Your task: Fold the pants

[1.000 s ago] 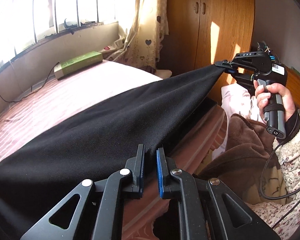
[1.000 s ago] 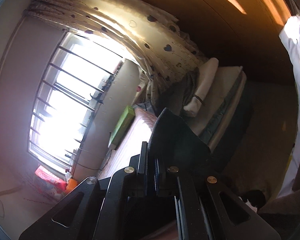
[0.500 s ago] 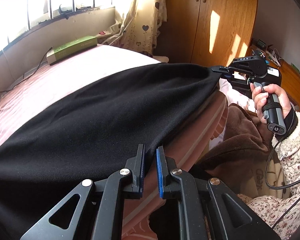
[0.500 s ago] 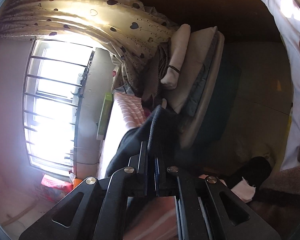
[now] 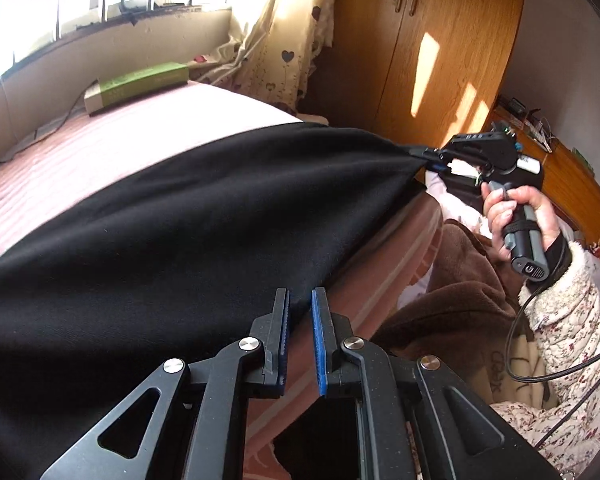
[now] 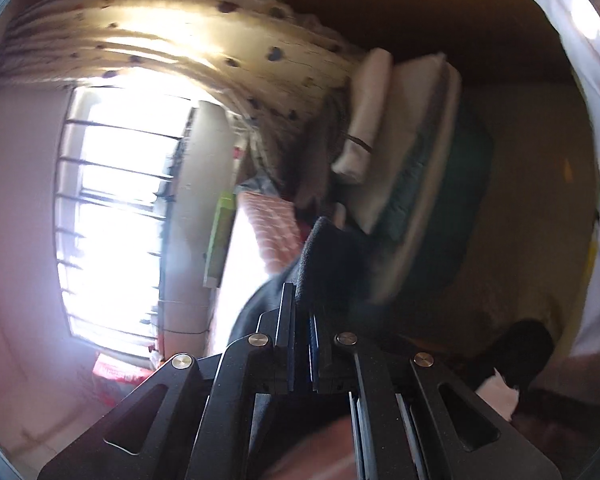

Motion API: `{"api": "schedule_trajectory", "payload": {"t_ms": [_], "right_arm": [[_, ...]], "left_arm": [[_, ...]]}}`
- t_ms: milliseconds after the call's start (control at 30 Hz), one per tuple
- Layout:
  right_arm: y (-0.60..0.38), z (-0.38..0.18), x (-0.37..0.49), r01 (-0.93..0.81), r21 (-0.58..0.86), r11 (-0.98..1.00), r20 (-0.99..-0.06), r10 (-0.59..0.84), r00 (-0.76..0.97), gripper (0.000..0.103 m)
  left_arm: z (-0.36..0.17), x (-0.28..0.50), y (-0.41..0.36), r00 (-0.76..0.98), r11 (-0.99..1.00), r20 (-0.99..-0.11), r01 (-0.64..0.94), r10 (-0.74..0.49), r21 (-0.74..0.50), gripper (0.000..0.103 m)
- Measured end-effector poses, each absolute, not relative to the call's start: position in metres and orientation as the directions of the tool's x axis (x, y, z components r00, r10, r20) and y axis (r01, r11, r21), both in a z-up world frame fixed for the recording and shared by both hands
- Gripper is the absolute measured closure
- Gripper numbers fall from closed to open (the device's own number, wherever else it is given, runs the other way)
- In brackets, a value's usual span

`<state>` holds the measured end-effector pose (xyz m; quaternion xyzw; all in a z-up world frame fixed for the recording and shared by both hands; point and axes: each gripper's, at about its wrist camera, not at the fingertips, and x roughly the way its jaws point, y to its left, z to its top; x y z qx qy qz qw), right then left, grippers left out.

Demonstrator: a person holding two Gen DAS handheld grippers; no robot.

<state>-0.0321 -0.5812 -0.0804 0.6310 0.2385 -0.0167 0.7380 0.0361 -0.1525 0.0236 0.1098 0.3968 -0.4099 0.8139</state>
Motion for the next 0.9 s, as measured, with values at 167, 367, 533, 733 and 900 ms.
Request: {"api": "schedule_trajectory", "payload": {"t_ms": [167,367,533,733,900], "right_arm": [[-0.578,-0.096,-0.042,0.307,0.936,0.172,-0.349,0.325,0.879,0.097],[-0.593,-0.074,-0.058,0.344,0.902,0.260,-0.406,0.245,0.880,0.096],[-0.604,-0.053,-0.077,0.441,0.842,0.310,-0.484,0.076,0.872,0.096],[-0.608,-0.035,-0.039,0.315,0.872,0.375,-0.412,0.212,0.886,0.095],[-0.612,-0.028,0.008,0.298,0.823,0.484,-0.469,0.282,0.837,0.072]], "left_arm": [[0.021,0.021,-0.166,0.320,0.581,-0.761,0.809,-0.565,-0.091,0.064],[0.026,0.032,-0.165,0.310,0.584,-0.731,0.799,-0.607,-0.146,0.063],[0.034,0.034,-0.166,0.285,0.543,-0.705,0.822,-0.649,-0.168,0.061],[0.039,0.048,-0.170,0.289,0.554,-0.686,0.808,-0.668,-0.200,0.055],[0.046,0.068,-0.172,0.237,0.537,-0.640,0.778,-0.731,-0.326,0.049]]}}
